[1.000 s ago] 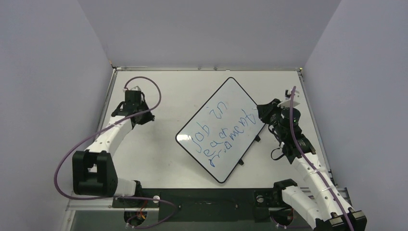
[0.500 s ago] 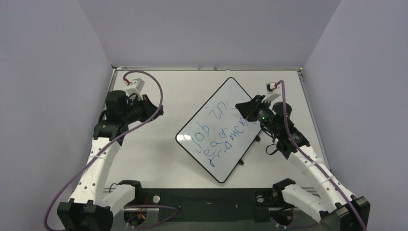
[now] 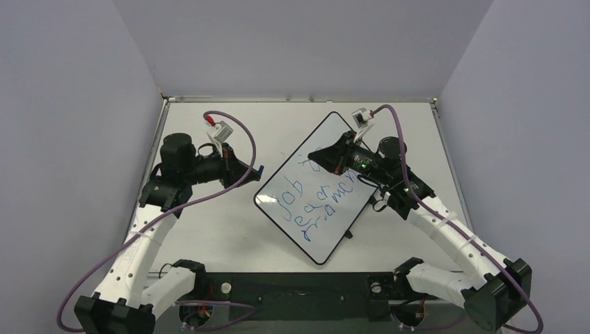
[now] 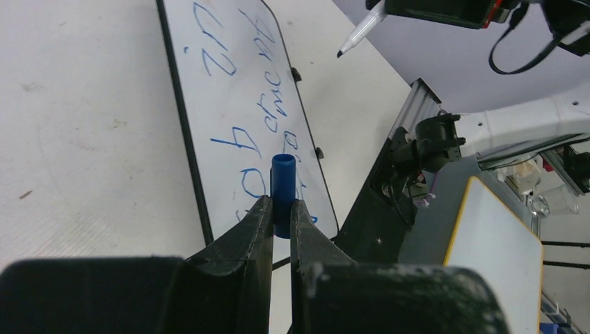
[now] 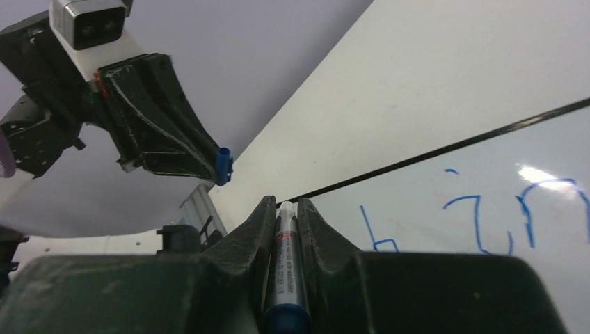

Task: Write a sentence on the whiteboard
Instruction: Insert the pen cap into the whiteboard marker.

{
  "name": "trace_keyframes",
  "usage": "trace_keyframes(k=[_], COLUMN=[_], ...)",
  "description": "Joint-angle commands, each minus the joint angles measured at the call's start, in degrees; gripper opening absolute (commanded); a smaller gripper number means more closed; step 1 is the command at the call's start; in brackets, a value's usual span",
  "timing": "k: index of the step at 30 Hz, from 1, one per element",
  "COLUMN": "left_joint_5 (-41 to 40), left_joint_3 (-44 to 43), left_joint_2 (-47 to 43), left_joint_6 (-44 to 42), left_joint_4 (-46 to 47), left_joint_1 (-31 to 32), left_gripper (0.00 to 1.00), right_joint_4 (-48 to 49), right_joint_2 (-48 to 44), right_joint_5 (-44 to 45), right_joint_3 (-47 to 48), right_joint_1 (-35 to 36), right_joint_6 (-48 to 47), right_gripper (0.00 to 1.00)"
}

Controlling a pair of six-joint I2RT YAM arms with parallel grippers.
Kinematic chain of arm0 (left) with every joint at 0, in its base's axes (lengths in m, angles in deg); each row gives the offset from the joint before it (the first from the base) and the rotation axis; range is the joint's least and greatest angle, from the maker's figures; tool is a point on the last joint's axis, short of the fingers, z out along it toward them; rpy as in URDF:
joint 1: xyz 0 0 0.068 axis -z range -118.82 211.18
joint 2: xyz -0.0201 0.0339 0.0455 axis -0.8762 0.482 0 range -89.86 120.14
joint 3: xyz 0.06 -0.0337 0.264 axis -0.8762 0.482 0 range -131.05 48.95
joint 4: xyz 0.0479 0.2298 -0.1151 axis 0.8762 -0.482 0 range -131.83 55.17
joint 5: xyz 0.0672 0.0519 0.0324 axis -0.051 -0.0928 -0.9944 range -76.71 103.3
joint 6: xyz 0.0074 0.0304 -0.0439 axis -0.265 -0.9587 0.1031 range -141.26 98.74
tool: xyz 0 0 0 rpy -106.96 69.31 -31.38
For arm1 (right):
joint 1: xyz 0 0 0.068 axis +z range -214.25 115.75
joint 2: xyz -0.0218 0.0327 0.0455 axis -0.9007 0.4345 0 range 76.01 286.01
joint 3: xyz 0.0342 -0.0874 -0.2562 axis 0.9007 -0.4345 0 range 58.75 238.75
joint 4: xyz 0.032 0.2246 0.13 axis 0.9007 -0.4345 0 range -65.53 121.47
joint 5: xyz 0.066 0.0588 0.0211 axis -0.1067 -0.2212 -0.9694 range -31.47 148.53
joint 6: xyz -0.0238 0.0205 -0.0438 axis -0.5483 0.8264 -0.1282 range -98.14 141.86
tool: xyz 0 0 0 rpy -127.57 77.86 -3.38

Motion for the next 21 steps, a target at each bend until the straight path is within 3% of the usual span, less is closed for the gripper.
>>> trace_keyframes(k=[1,21], left_joint_5=[6.4,9.8], left_joint_3=[0.9,3.9], left_joint_2=[-2.6,-5.2], left_joint_6=[-1.3,-1.4], left_joint_4=[4.9,6.0], left_joint_1=[1.0,3.6], left_gripper=[0.00,0.00], right_joint_4=[6.0,6.2], right_joint_2=[2.5,11.4], right_joint_5=[-7.0,-12.7], right_joint_3=[3.9,13.3], right_joint_1=[3.8,11.5], right_joint_6=[1.3,2.7], right_gripper=[0.00,0.00])
